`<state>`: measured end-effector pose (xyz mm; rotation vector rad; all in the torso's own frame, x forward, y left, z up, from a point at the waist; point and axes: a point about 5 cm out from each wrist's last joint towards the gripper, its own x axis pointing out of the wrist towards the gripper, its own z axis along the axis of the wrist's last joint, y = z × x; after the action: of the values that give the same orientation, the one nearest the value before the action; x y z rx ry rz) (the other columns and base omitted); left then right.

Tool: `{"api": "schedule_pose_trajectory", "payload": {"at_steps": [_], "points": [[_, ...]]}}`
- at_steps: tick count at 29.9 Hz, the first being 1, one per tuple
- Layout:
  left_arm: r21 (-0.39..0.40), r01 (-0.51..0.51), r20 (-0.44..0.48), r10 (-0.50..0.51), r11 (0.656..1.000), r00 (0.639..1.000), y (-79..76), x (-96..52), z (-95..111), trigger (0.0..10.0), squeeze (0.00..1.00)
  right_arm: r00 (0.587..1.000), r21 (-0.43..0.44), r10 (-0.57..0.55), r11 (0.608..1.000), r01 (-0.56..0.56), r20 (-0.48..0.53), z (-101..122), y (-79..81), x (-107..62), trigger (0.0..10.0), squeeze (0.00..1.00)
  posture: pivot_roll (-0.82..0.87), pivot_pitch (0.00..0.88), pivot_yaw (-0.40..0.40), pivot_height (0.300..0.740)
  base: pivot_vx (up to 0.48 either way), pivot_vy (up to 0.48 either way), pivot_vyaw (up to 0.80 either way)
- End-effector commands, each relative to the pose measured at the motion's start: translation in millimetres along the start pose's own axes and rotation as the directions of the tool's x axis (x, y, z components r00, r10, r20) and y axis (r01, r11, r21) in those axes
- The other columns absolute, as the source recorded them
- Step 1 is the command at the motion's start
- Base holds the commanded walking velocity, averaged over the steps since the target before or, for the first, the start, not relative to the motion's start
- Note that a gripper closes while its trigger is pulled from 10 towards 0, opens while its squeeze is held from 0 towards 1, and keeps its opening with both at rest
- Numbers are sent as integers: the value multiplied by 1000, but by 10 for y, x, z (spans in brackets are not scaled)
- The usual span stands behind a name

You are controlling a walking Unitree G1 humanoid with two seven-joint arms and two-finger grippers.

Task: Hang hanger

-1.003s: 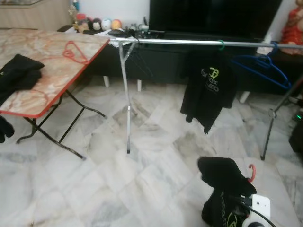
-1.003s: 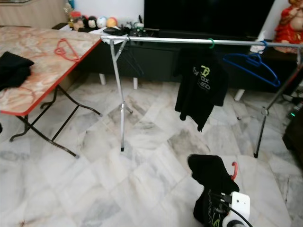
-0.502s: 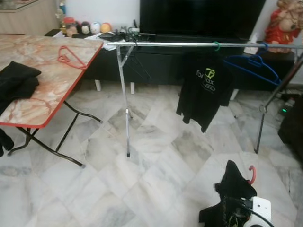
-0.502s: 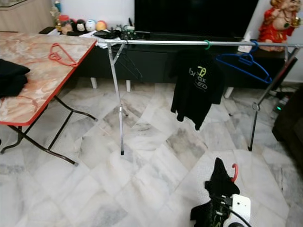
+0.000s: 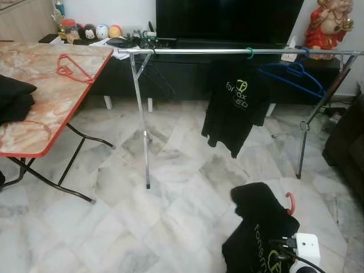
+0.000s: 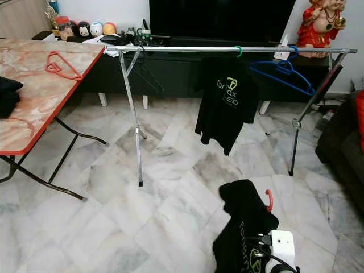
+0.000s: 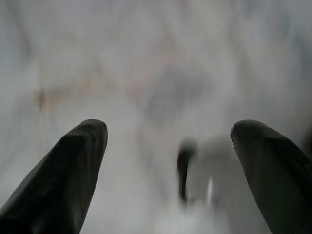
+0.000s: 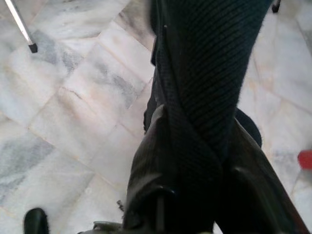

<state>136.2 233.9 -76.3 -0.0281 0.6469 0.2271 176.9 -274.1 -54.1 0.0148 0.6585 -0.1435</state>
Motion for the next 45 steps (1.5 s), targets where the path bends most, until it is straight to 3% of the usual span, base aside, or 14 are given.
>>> {"api": "schedule_pose_trajectory", "payload": {"at_steps": [1,2,3,4,5,13,14,16,20,24,26,32,36,45], "points": [[28,7,314,-16,1000,949,-12,266,863,10000,0,997,-18,1,1000,0,77,144,-35,24,10000,0,4,0,-35,740,0,0,0],[40,15,389,-30,999,921,-25,244,1043,10000,0,986,-44,58,998,-51,159,445,-25,118,10000,0,4,0,-35,740,0,0,0],[40,15,389,-30,999,921,-25,244,1043,10000,0,986,-44,58,998,-51,159,445,-25,118,10000,0,4,0,-35,740,0,0,0],[82,27,455,-62,996,889,-64,218,1219,10000,0,956,-112,121,989,-94,266,980,-40,229,10000,0,10,0,-34,740,0,0,0],[103,36,493,-82,994,866,-93,201,1330,10000,0,943,-158,153,981,-110,296,1143,-53,236,10000,0,10,0,-34,740,0,0,0],[275,219,571,-342,936,746,-410,75,1926,10000,0,869,-395,375,888,-237,322,1630,-199,114,10000,0,-6,0,-26,740,0,0,0],[358,303,538,-460,883,707,-565,2,2023,10000,0,844,-477,453,832,-284,288,1749,-207,71,10000,0,-7,0,-25,740,0,0,0],[401,342,512,-517,850,686,-642,-43,2066,10000,0,826,-522,503,791,-320,255,1810,-195,47,10000,0,-10,0,-23,740,0,0,0],[539,485,391,-715,688,580,-887,-227,2191,10000,0,739,-651,674,569,-502,19,1891,-111,-65,10000,0,-12,0,-18,740,0,0,0],[590,541,317,-788,599,527,-971,-314,2213,10000,0,711,-657,703,526,-540,-22,1961,-102,-96,10000,0,-9,0,-17,740,0,0,0],[634,603,206,-857,485,473,-1028,-406,2196,10000,0,681,-696,724,437,-570,-104,2040,-94,-153,10000,0,-4,0,-16,740,0,0,0],[644,669,79,-902,371,424,-1064,-515,2182,10000,0,688,-727,709,391,-565,-153,2138,-129,-226,10000,0,-5,0,-9,740,0,0,0],[641,725,-21,-939,250,342,-1143,-604,2194,10000,0,634,-720,758,354,-597,-154,2206,-91,-325,10000,0,-14,0,2,740,0,0,0],[638,761,-126,-959,119,256,-1323,-657,2184,10000,0,590,-727,769,256,-637,-246,2110,-46,-447,10000,0,-19,3,23,740,0,0,0]]}}
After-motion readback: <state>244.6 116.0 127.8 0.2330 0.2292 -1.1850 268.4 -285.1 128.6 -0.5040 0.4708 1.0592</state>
